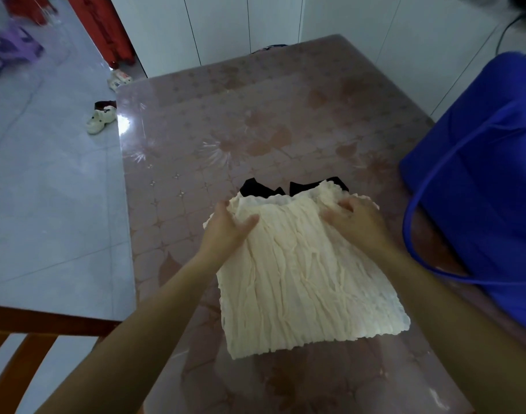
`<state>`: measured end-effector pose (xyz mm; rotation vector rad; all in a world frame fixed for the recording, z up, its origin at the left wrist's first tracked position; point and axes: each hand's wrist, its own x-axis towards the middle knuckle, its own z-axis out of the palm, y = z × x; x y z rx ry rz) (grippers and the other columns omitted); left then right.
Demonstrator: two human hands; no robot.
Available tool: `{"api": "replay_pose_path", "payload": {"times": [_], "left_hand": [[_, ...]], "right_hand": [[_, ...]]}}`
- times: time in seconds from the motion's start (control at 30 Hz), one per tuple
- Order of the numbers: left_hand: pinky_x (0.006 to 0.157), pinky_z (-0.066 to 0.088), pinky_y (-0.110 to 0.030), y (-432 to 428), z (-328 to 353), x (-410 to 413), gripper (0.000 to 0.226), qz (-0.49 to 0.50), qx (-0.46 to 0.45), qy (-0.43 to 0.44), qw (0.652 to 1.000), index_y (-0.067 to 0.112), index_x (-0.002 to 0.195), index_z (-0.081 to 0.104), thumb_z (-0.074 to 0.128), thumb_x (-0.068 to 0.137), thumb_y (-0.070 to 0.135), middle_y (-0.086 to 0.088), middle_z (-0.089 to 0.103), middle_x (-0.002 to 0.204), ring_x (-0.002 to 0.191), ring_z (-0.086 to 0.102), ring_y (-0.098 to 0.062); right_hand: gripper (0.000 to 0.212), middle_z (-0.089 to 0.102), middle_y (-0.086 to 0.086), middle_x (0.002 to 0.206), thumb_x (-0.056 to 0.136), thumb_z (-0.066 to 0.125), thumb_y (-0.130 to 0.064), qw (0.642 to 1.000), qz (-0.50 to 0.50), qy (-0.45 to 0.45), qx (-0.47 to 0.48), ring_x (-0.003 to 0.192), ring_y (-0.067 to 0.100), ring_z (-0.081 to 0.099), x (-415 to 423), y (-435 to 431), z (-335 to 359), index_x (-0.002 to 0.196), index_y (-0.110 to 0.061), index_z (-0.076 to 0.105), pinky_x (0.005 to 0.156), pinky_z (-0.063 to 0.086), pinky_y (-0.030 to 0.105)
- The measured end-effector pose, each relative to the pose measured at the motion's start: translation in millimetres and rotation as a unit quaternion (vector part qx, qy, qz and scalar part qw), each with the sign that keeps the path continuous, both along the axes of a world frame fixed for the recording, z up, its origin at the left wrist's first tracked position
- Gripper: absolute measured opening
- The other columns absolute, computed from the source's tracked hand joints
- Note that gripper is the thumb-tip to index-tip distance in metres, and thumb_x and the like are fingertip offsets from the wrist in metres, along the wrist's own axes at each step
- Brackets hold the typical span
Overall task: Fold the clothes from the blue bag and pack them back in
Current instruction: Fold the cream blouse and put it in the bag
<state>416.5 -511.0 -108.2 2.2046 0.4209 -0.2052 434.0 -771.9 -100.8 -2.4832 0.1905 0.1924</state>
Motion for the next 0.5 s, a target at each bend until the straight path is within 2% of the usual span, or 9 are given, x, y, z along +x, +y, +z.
{"api": "replay_pose_path", "payload": {"times": [0.03, 0.1, 0.17, 0.23, 0.3, 0.37, 0.43, 0.5], "left_hand": [[0.083, 0.039, -0.03, -3, -1, -4, 0.063, -0.014, 0.017, -0.006, 1.0, 0.011, 0.137, 0.035, 0.064, 0.086, 0.036, 0.001, 0.05, 0.124, 0.109, 0.05, -0.018], [0.088, 0.039, -0.029, -7, 0, -6, 0.05, -0.005, 0.015, -0.04, 0.999, 0.012, 0.134, 0.041, 0.06, 0.09, 0.025, -0.002, 0.051, 0.127, 0.115, 0.05, -0.02], [0.092, 0.041, -0.033, -5, 6, -3, 0.043, 0.062, -0.051, -0.071, 0.994, 0.01, 0.131, 0.043, 0.056, 0.092, 0.022, -0.004, 0.052, 0.121, 0.115, 0.051, -0.023], [0.085, 0.039, -0.03, 0, 6, 0, 0.042, 0.086, -0.071, -0.086, 0.99, 0.008, 0.133, 0.039, 0.051, 0.095, 0.023, -0.002, 0.049, 0.117, 0.114, 0.05, -0.023], [0.091, 0.039, -0.033, 5, 0, -1, 0.049, 0.065, -0.009, -0.073, 0.995, 0.009, 0.138, 0.033, 0.049, 0.095, 0.026, -0.007, 0.047, 0.128, 0.122, 0.045, -0.027], [0.106, 0.033, -0.042, 11, -8, -7, 0.058, 0.062, 0.068, -0.078, 0.993, 0.01, 0.142, 0.029, 0.053, 0.092, 0.029, -0.01, 0.039, 0.141, 0.131, 0.034, -0.03], [0.11, 0.026, -0.046, 11, -11, -20, 0.072, 0.1, 0.048, -0.073, 0.991, 0.011, 0.145, 0.023, 0.059, 0.088, 0.035, -0.011, 0.028, 0.148, 0.136, 0.025, -0.029], [0.111, 0.027, -0.048, 9, -15, -37, 0.085, 0.129, -0.012, -0.052, 0.99, 0.012, 0.147, 0.018, 0.066, 0.083, 0.042, -0.009, 0.025, 0.149, 0.137, 0.024, -0.027]], "right_hand": [[0.062, 0.06, -0.001, 0.112, 0.075, 0.068, -0.055, 1.0, 0.019, 0.02, -0.01, 0.107, 0.02, 0.056, -4, 1, -3, 0.119, -0.013, 0.059, 0.089, 0.047, 0.037], [0.039, 0.063, -0.003, 0.093, 0.081, 0.068, -0.041, 0.999, 0.028, 0.012, -0.014, 0.097, 0.021, 0.06, -5, 4, -9, 0.108, -0.012, 0.064, 0.079, 0.047, 0.032], [0.021, 0.059, -0.005, 0.075, 0.087, 0.065, -0.029, 0.997, -0.041, -0.039, 0.046, 0.084, 0.021, 0.059, 5, 4, -6, 0.094, -0.009, 0.068, 0.069, 0.039, 0.026], [0.018, 0.066, 0.002, 0.084, 0.088, 0.064, -0.024, 0.99, -0.083, -0.056, 0.102, 0.085, 0.021, 0.06, 15, 2, 4, 0.095, -0.009, 0.069, 0.07, 0.04, 0.026], [0.027, 0.067, 0.013, 0.104, 0.088, 0.063, -0.024, 0.996, -0.05, -0.028, 0.071, 0.094, 0.027, 0.061, 18, -3, 2, 0.107, -0.004, 0.067, 0.078, 0.046, 0.032], [0.043, 0.057, 0.016, 0.125, 0.087, 0.064, -0.032, 0.999, -0.04, 0.002, 0.009, 0.11, 0.03, 0.055, 13, -8, -3, 0.124, -0.009, 0.058, 0.09, 0.044, 0.035], [0.057, 0.045, 0.012, 0.134, 0.084, 0.065, -0.04, 0.997, -0.073, -0.006, -0.001, 0.12, 0.028, 0.047, -1, -11, -6, 0.133, -0.017, 0.047, 0.094, 0.039, 0.035], [0.067, 0.044, 0.002, 0.13, 0.084, 0.067, -0.038, 0.993, -0.101, -0.032, 0.061, 0.118, 0.018, 0.046, -17, -11, -8, 0.14, -0.017, 0.037, 0.088, 0.038, 0.028]]}}
